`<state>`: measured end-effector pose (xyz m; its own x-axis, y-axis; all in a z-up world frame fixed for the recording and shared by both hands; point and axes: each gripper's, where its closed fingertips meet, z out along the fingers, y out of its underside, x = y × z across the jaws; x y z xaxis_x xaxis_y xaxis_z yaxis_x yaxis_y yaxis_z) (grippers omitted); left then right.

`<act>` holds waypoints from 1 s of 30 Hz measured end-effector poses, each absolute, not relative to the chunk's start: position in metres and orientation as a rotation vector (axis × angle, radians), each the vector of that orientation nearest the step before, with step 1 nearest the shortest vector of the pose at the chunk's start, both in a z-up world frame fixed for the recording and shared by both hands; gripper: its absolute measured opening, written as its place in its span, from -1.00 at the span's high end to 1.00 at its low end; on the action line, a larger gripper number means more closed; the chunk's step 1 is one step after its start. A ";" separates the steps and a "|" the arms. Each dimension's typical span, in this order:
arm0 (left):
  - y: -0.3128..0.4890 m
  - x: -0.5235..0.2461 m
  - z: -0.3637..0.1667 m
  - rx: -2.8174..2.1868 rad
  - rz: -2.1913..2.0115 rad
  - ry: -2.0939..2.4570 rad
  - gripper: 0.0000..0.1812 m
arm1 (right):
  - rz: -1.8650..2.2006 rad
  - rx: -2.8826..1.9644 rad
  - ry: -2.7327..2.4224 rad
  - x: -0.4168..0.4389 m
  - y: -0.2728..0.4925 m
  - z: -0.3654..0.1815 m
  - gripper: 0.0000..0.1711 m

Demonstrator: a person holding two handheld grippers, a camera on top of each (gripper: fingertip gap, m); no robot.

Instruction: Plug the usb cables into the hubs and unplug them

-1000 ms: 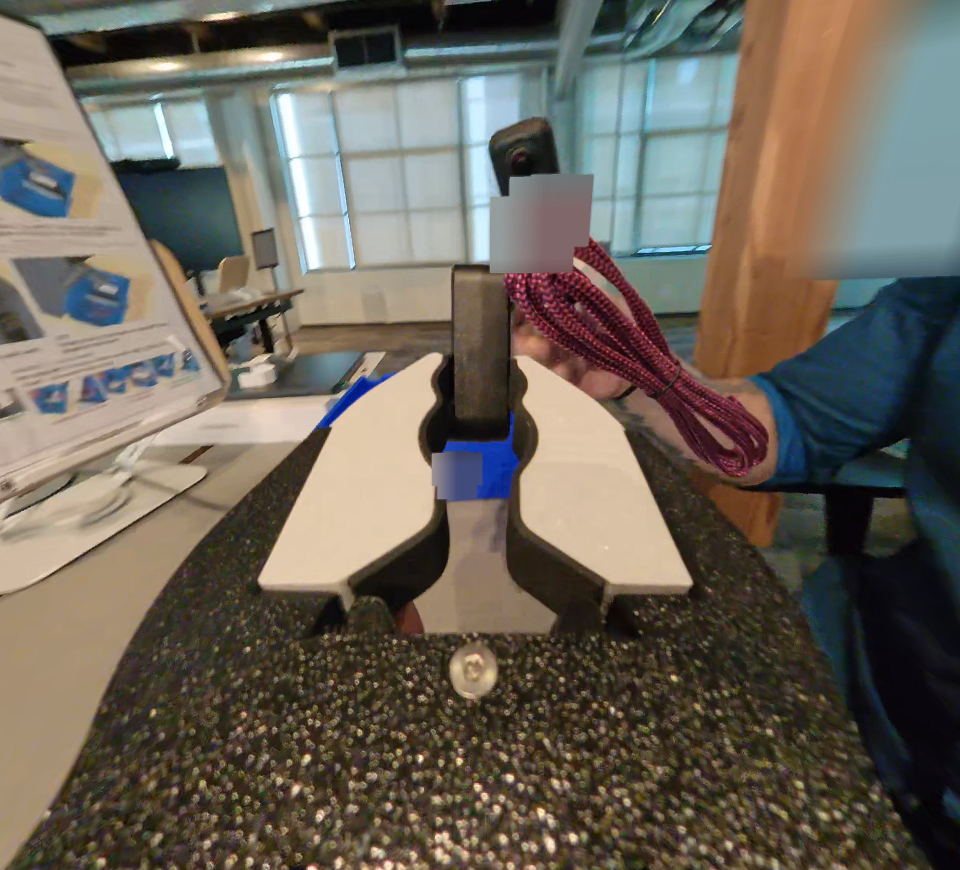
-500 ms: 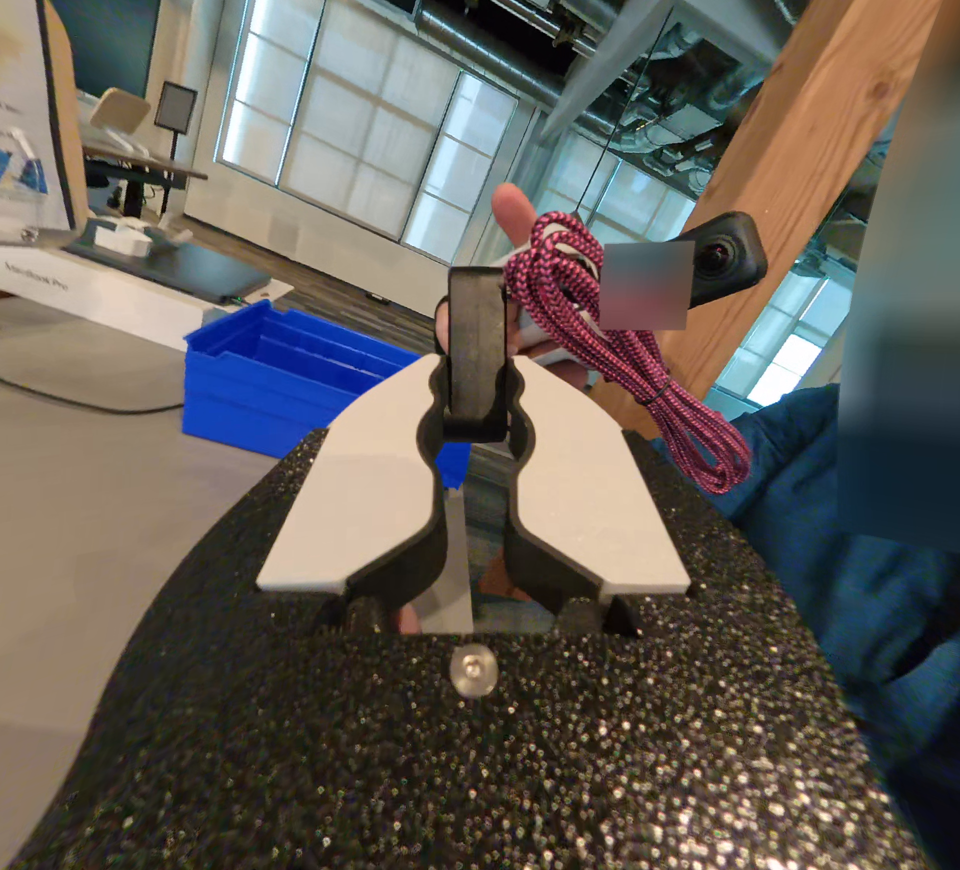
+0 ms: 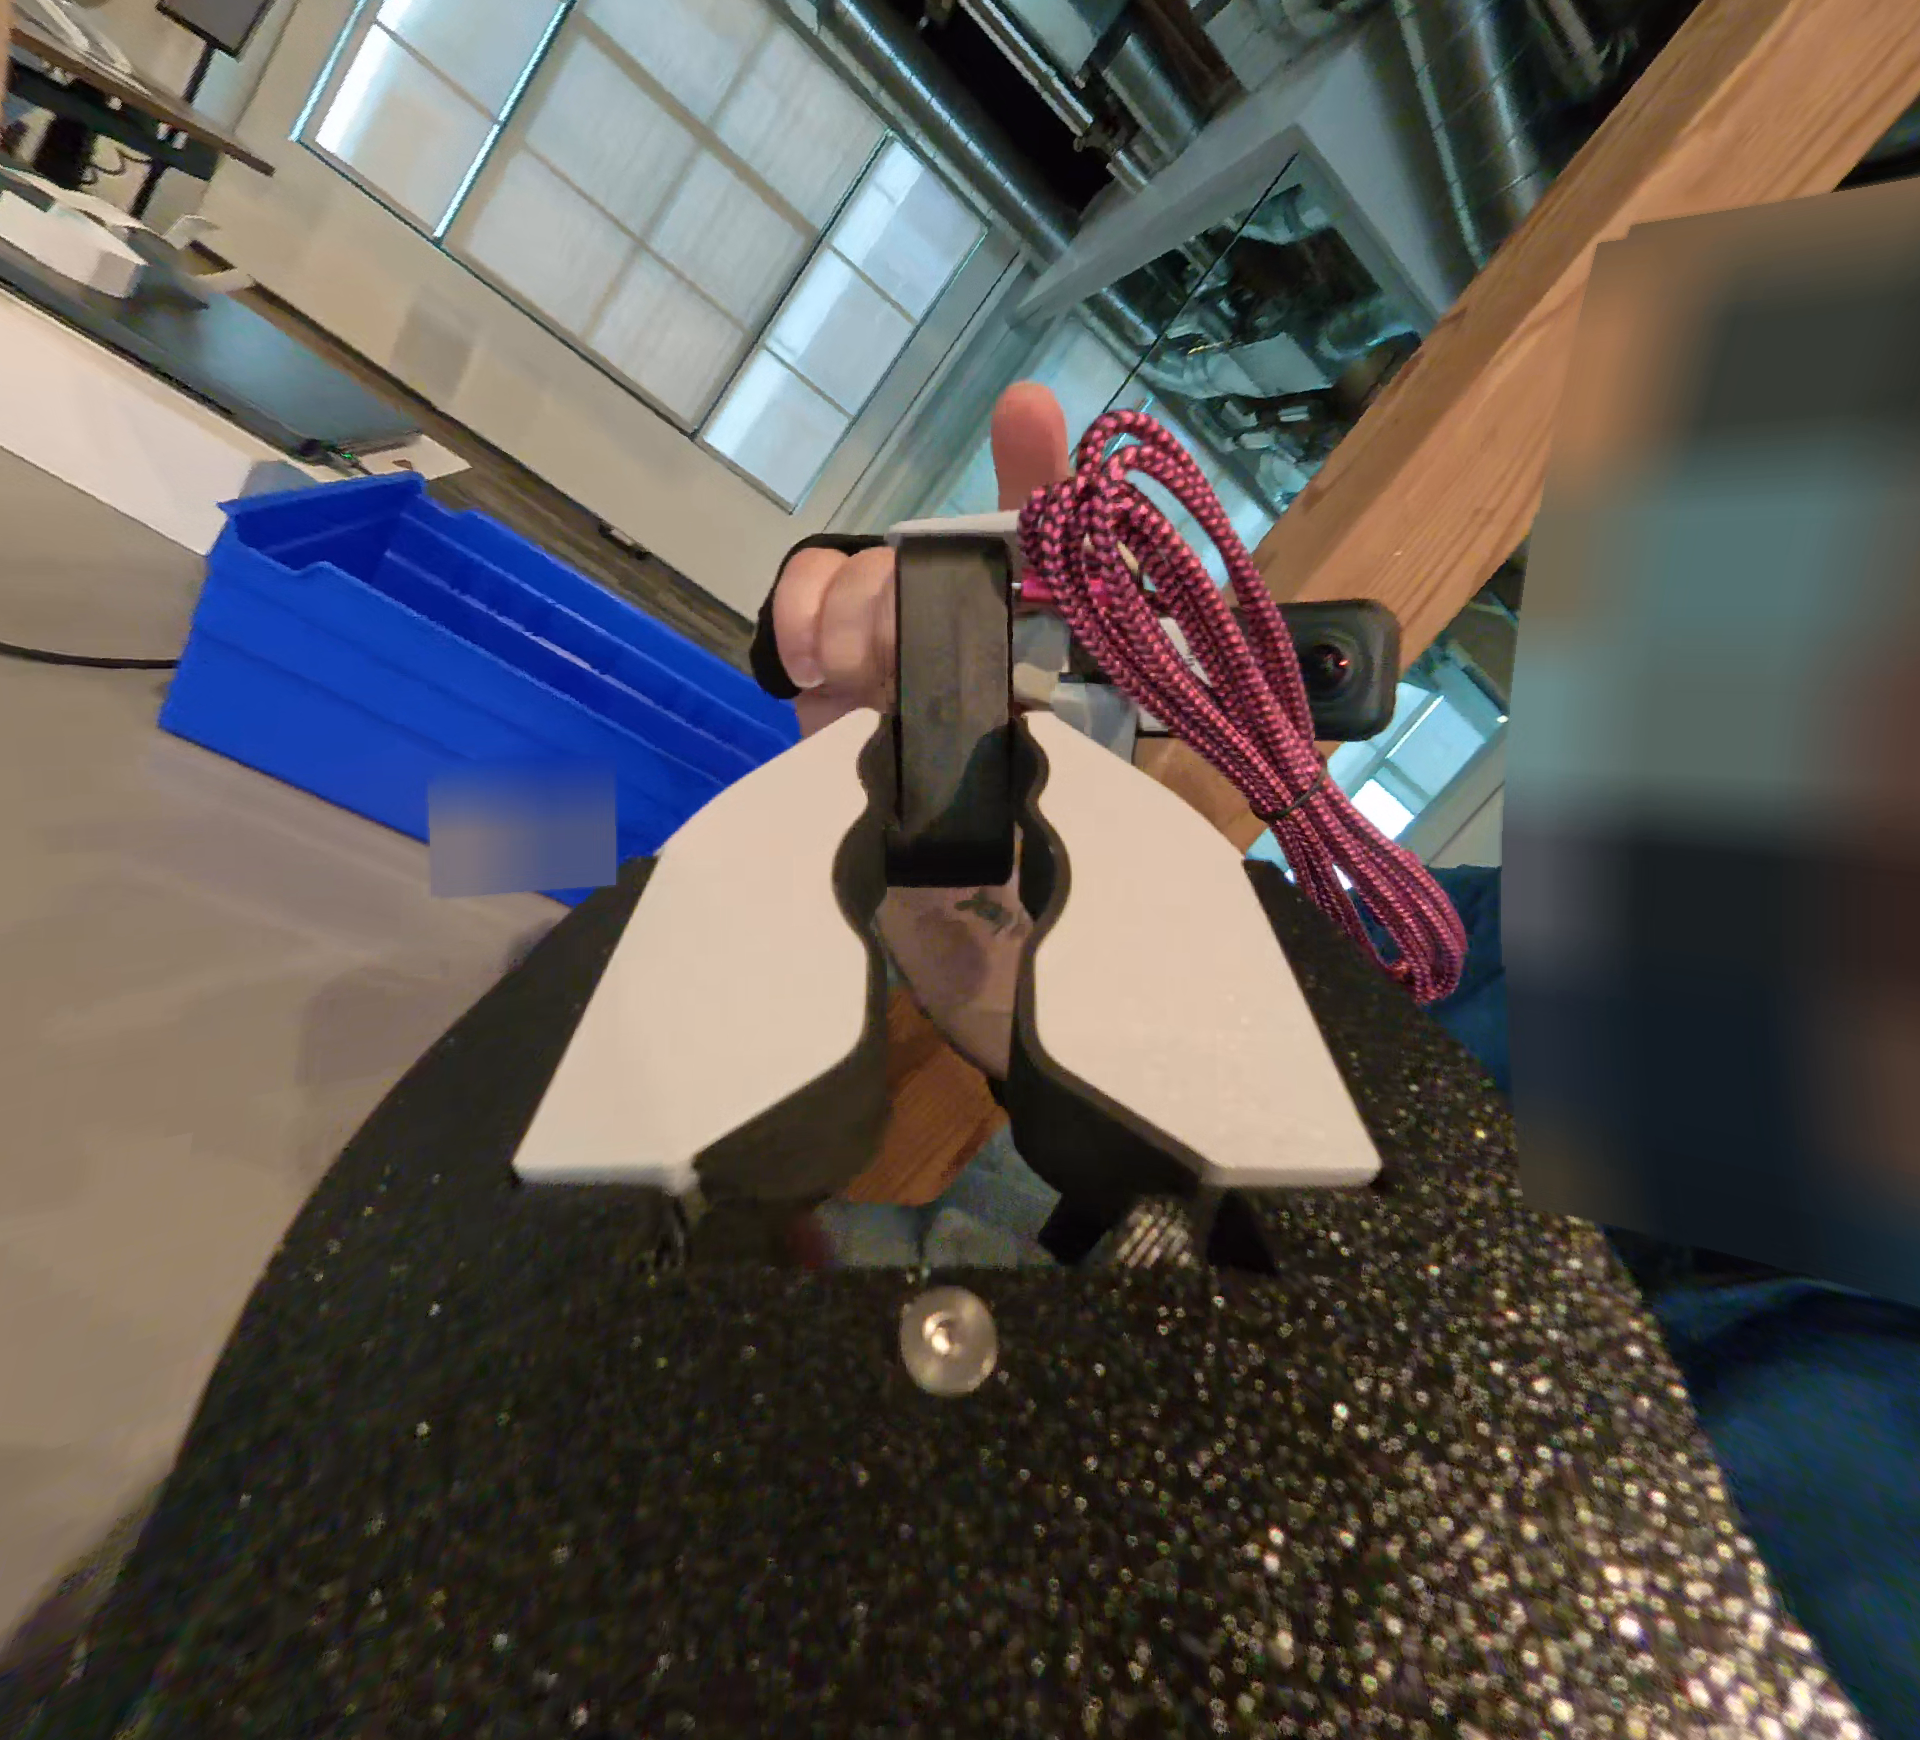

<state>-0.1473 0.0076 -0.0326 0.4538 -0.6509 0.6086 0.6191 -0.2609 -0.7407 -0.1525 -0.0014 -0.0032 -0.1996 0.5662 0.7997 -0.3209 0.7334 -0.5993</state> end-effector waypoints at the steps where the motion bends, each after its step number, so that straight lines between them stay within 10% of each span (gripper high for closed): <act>1: 0.007 -0.148 -0.032 -1.373 -1.217 0.027 0.78 | 0.827 -0.203 -1.577 -0.152 -0.002 -0.003 0.76; 30: 0.094 -0.171 -0.230 -2.661 -0.269 0.469 0.77 | 0.923 -0.513 -1.490 -0.072 0.070 0.022 0.81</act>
<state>-0.1710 0.0944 -0.2304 0.9242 -0.3646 0.1141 -0.2826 -0.8535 -0.4379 -0.0720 0.0696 0.0222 -0.1537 0.7760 0.6117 -0.2024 0.5812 -0.7882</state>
